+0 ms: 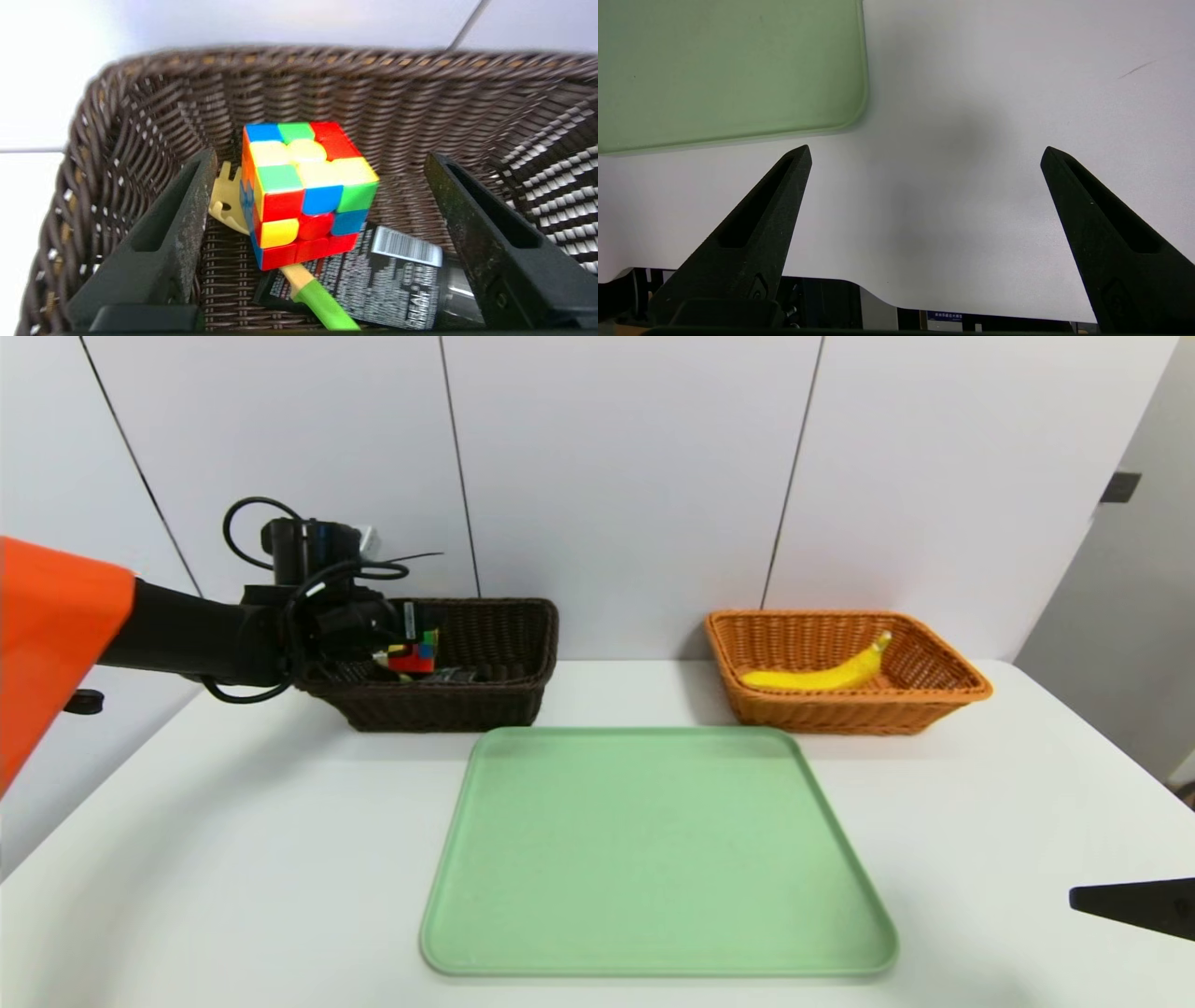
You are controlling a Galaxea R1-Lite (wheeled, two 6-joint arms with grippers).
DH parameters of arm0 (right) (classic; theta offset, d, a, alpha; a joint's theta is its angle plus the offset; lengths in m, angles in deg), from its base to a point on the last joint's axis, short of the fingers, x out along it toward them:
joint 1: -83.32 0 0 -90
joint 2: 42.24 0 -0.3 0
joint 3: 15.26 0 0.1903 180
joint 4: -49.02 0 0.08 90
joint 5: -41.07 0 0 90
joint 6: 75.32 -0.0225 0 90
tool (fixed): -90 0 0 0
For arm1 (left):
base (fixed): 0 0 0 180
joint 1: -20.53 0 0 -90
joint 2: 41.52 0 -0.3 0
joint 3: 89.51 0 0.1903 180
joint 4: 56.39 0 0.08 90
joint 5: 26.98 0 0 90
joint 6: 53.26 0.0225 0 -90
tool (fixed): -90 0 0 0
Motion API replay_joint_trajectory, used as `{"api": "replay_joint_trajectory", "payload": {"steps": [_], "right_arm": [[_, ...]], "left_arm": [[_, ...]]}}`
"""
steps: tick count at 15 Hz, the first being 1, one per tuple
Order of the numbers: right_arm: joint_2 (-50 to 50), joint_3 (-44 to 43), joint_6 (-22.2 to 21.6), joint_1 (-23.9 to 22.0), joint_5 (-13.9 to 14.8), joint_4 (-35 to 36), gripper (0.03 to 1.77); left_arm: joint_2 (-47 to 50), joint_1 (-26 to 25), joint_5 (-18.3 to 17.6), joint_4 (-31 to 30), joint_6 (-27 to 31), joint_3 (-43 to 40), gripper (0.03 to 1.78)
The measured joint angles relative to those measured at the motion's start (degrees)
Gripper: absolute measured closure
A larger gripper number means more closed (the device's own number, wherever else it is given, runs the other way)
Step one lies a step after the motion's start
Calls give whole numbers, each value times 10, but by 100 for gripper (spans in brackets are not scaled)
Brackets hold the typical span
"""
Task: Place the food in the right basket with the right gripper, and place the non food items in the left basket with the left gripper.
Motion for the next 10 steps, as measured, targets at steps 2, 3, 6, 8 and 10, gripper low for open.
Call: {"api": "replay_joint_trajectory", "payload": {"steps": [2, 3, 6, 8, 10], "right_arm": [[-3, 3, 0, 0, 0, 0, 10], [-4, 6, 0, 0, 0, 0, 10], [-5, 11, 0, -1, -1, 2, 10], [-3, 9, 6, 0, 0, 4, 10], [4, 5, 34, 1, 1, 5, 10]], "left_arm": [[29, 1, 0, 12, 2, -4, 21], [50, 2, 0, 24, 5, -7, 19], [131, 6, -1, 77, 17, -12, 17], [202, 12, -1, 158, 22, -16, 15], [292, 24, -1, 284, 22, -28, 14]]}}
